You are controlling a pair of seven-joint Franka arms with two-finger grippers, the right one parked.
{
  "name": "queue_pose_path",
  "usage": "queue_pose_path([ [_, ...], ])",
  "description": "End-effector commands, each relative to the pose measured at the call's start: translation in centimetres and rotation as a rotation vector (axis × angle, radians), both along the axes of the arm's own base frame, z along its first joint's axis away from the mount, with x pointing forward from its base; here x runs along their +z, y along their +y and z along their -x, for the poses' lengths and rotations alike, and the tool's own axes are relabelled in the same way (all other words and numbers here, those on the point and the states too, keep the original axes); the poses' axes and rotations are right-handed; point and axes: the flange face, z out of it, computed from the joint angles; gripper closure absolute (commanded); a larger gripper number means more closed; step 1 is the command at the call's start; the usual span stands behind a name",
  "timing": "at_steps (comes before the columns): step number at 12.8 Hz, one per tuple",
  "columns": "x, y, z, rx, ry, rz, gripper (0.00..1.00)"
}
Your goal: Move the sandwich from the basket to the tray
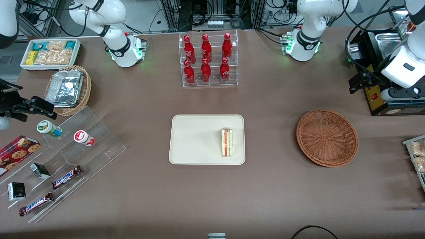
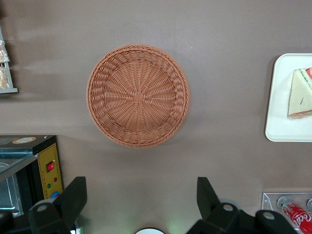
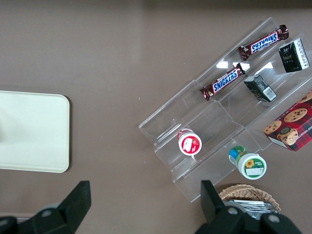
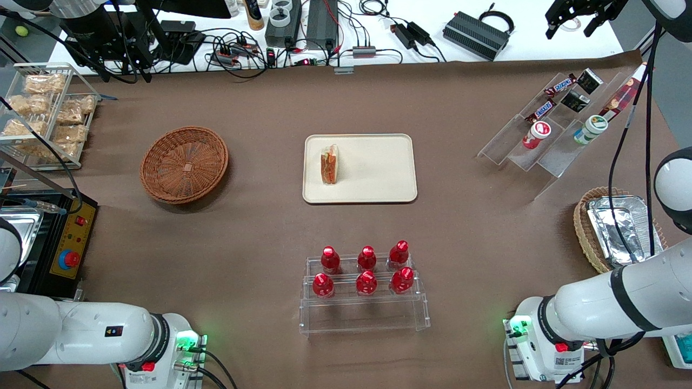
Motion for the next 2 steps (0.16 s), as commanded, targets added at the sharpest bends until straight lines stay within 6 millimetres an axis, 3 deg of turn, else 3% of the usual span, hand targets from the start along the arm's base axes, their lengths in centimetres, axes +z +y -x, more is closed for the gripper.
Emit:
queue_pose_path([
  [1,1.29,-0.22,0.16,0.007,-0.011,0.004,0.0],
  [2,1.44,-0.32,0.16,0.007,-0.014,0.005,0.0],
])
